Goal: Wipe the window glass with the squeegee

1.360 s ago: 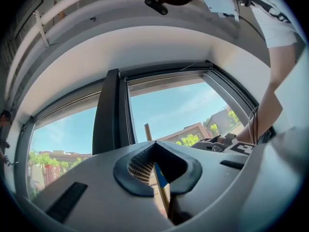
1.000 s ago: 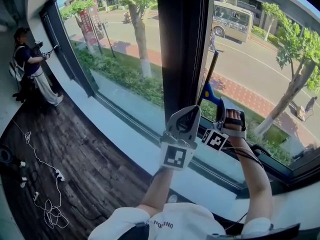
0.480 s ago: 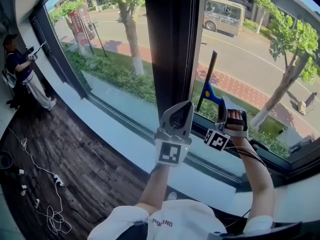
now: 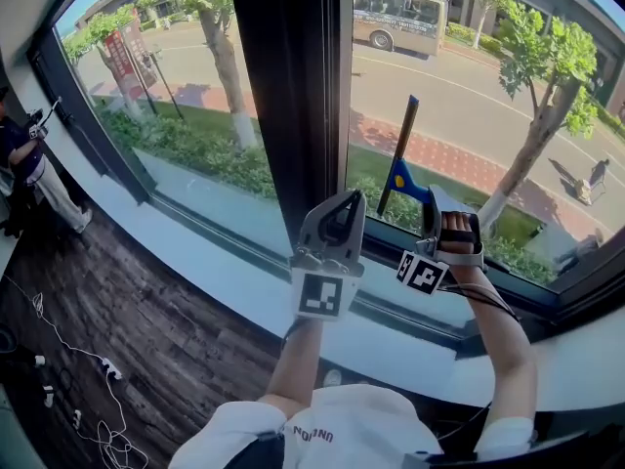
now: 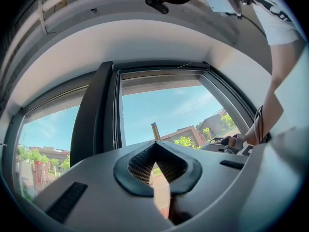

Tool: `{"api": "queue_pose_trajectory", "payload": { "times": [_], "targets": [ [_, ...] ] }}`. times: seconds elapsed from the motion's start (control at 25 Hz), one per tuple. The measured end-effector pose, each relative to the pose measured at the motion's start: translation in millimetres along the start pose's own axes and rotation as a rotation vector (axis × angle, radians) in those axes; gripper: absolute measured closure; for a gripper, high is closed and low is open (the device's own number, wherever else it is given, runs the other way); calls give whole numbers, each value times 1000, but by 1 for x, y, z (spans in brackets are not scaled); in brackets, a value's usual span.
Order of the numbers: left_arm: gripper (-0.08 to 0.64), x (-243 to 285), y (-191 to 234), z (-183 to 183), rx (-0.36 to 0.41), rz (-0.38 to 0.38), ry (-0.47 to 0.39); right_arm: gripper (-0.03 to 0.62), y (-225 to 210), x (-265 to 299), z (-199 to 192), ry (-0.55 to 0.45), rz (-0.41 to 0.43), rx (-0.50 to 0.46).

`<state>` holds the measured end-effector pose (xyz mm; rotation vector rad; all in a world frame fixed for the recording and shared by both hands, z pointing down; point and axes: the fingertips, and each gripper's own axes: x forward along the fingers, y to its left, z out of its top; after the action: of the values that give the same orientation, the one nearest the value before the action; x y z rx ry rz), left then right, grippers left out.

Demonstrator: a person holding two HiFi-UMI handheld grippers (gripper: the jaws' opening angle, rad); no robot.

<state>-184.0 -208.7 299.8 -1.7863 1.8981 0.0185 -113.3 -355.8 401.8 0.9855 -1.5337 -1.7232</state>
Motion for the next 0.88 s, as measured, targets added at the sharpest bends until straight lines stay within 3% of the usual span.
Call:
{"api": "queue_pose_trajectory", "payload": {
  "times": [0.28,0.44,0.64,0.88],
  "targets": [
    [561,1,-14,5,-47,-7,-23,443,7,-16,-31,47,17,-14],
    [561,7,-27,11,-15,-37,-32,443,6,-22,-53,71,15,-24],
    [561,8,-45,15,-58,-53,-38,443,8,-41,-88,118,28,-33],
    [561,19,-67,28,-48,-88,-47,443,4,-57,-131,169,38,-38]
  ]
}}
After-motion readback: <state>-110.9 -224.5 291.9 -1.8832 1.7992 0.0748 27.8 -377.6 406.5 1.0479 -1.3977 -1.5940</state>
